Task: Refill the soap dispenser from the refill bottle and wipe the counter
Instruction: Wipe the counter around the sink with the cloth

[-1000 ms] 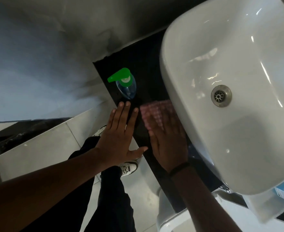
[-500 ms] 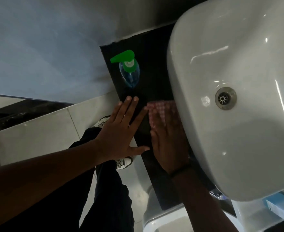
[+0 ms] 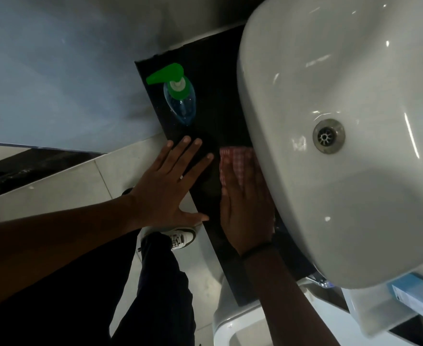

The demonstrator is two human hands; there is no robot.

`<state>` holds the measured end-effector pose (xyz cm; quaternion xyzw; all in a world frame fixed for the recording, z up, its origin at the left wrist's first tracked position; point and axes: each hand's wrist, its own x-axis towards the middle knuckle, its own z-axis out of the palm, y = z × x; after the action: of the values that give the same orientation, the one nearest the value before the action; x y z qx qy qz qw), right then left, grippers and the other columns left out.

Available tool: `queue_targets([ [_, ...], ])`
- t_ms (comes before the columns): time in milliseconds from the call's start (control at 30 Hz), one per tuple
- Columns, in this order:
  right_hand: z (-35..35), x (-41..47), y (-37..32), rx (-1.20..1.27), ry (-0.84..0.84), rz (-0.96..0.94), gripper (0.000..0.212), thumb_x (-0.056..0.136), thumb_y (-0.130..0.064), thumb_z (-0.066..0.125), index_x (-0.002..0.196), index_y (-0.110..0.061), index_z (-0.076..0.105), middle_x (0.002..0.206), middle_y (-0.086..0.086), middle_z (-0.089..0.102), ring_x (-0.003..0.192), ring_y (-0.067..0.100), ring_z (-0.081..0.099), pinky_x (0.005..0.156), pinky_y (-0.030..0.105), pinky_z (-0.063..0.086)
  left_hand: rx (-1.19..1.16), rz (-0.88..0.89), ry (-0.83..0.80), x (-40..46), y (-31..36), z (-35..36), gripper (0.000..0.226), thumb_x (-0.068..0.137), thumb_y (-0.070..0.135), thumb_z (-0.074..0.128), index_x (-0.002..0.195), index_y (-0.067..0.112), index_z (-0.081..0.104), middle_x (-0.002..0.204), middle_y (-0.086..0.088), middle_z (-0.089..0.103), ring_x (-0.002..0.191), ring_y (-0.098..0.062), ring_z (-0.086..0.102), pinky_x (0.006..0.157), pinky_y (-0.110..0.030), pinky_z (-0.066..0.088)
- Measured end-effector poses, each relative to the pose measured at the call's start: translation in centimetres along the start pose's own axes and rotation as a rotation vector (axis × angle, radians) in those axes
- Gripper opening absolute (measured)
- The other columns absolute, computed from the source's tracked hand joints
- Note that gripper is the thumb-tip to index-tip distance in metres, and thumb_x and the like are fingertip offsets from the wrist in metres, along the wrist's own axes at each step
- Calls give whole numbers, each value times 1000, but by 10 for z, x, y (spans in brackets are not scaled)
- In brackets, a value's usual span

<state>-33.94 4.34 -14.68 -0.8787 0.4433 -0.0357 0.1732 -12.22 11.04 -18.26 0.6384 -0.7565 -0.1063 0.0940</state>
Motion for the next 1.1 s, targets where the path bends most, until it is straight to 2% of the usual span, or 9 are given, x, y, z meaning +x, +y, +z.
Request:
queue_targets([
  [100, 8, 22, -15, -19, 21, 72, 66, 111, -34, 37, 165, -37, 1, 176, 9, 12, 164, 26, 8, 130, 28, -3, 2, -4, 13, 0, 0, 4, 129, 82, 101, 40, 173, 11, 20, 179, -24, 13, 168, -41, 3, 135, -56, -1],
  [267, -4, -14, 6, -24, -51, -45, 63, 111, -32, 42, 166, -29, 12, 175, 12, 13, 164, 29, 8, 133, 34, 5, -9, 3, -4, -1, -1, 5, 132, 81, 101, 45, 172, 9, 19, 179, -25, 11, 168, -42, 5, 135, -56, 0],
  [400, 2, 6, -15, -69, -28, 164, 61, 111, -37, 30, 167, -31, 7, 177, 6, 10, 163, 24, 12, 131, 28, 3, -14, -21, 11, 0, 2, 7, 137, 79, 102, 46, 173, 7, 14, 180, -23, 10, 168, -40, 4, 136, -55, 0],
  [633, 11, -8, -22, -113, 12, 122, 62, 112, -40, 28, 168, -27, 4, 177, 7, 5, 164, 27, 3, 133, 42, 7, -28, -88, -7, -12, 4, -4, 130, 88, 96, 42, 172, 4, 9, 179, -25, 6, 168, -40, 1, 137, -51, 1],
  [733, 19, -24, -37, -114, 29, 258, 65, 111, -40, 31, 168, -23, 5, 176, 12, 3, 164, 32, 2, 132, 51, 14, -16, -233, -18, -12, -10, -16, 124, 93, 93, 32, 171, 1, 1, 179, -27, 1, 167, -42, -4, 136, -54, 1],
  [833, 25, -19, -47, -117, 50, 309, 65, 111, -41, 28, 168, -22, 4, 176, 17, 4, 163, 36, 2, 130, 56, 17, 1, -317, -8, 0, -37, -27, 124, 94, 92, 32, 171, -2, 6, 178, -28, 0, 167, -43, -5, 135, -58, 4],
  [933, 27, 10, -52, -129, 75, 276, 63, 111, -41, 28, 168, -24, 10, 175, 17, 7, 163, 36, 4, 131, 54, 13, 53, -272, 10, 21, -69, -37, 127, 91, 95, 34, 170, -2, 11, 177, -32, 5, 166, -47, 1, 135, -61, 7],
  [1033, 29, 45, -63, -82, 126, 397, 62, 110, -43, 26, 168, -27, 10, 175, 15, 9, 163, 34, 10, 133, 48, 6, 99, -192, 18, 46, -99, -47, 135, 85, 100, 38, 171, 0, 9, 178, -30, 6, 166, -47, 3, 135, -61, 7],
  [1100, 31, 38, -64, -79, 119, 340, 64, 110, -41, 28, 168, -25, 8, 176, 15, 7, 163, 35, 6, 132, 52, 11, 125, -143, 14, 59, -113, -54, 137, 82, 102, 37, 171, 0, 11, 178, -29, 9, 166, -46, 5, 135, -60, 6],
])
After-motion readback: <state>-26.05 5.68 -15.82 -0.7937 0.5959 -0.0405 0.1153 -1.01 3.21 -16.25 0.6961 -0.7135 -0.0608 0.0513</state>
